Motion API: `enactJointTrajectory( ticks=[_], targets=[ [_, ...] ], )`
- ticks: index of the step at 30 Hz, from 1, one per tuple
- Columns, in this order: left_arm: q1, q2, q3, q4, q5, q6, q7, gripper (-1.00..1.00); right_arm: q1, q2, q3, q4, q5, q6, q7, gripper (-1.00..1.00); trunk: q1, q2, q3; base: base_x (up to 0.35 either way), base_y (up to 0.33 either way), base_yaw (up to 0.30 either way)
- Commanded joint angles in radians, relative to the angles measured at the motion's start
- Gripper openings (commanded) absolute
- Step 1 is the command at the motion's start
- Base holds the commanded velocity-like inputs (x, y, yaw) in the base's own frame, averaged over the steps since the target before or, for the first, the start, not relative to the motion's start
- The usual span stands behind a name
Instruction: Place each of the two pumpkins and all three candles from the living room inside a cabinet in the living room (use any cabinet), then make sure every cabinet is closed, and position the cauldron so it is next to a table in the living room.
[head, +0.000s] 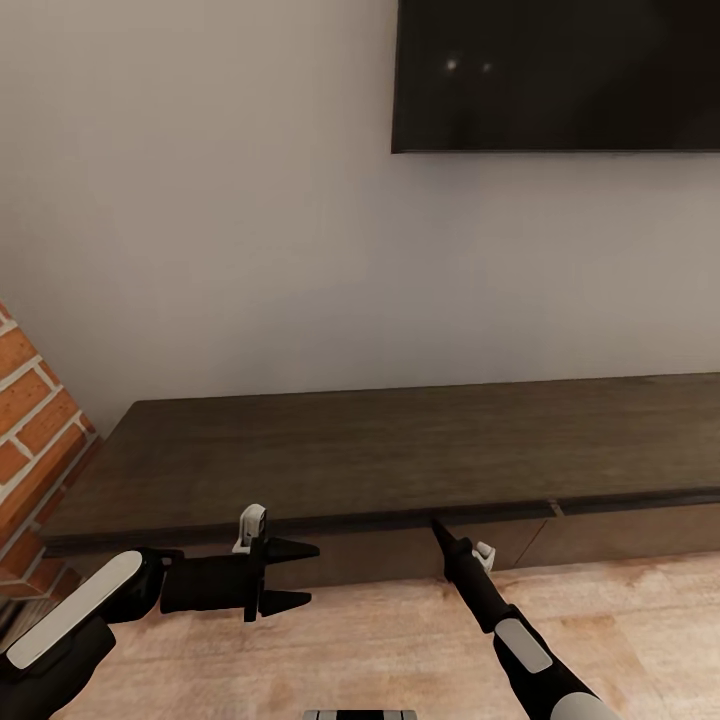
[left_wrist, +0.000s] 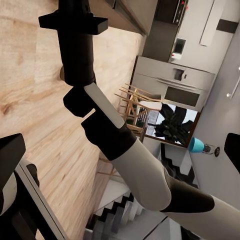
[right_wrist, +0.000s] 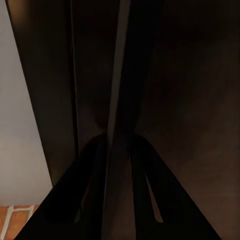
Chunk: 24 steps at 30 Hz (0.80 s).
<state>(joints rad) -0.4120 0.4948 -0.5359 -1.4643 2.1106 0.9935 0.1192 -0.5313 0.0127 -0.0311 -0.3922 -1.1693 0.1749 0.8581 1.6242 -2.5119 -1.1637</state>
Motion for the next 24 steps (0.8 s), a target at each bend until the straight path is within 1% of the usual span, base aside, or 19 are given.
enactJointTrajectory(
  ticks=[1, 15, 21, 24],
  targets=[
    [-0.001, 0.001, -0.001, -0.001, 0.011, 0.000, 0.010, 1.00, -0.001, 0.001, -0.009, -0.016, -0.019, 0.017, 0.010, -1.00, 0.000, 0.000, -0.001, 0.000, 0.000, 0.000],
    [-0.001, 0.001, -0.001, -0.001, 0.011, 0.001, 0.010, 1.00, -0.001, 0.000, -0.011, -0.016, -0.019, 0.023, 0.004, -1.00, 0.000, 0.000, -0.001, -0.002, 0.000, 0.000],
    [-0.001, 0.001, 0.000, 0.001, 0.011, 0.001, 0.010, 1.00, -0.001, 0.000, -0.012, -0.016, -0.019, 0.023, 0.004, -1.00, 0.000, 0.000, -0.001, -0.083, 0.000, 0.000],
    [-0.001, 0.001, -0.001, 0.001, 0.011, 0.001, 0.010, 1.00, -0.001, 0.000, -0.011, -0.016, -0.019, 0.025, 0.004, -1.00, 0.000, 0.000, -0.001, -0.213, 0.000, 0.000]
  ],
)
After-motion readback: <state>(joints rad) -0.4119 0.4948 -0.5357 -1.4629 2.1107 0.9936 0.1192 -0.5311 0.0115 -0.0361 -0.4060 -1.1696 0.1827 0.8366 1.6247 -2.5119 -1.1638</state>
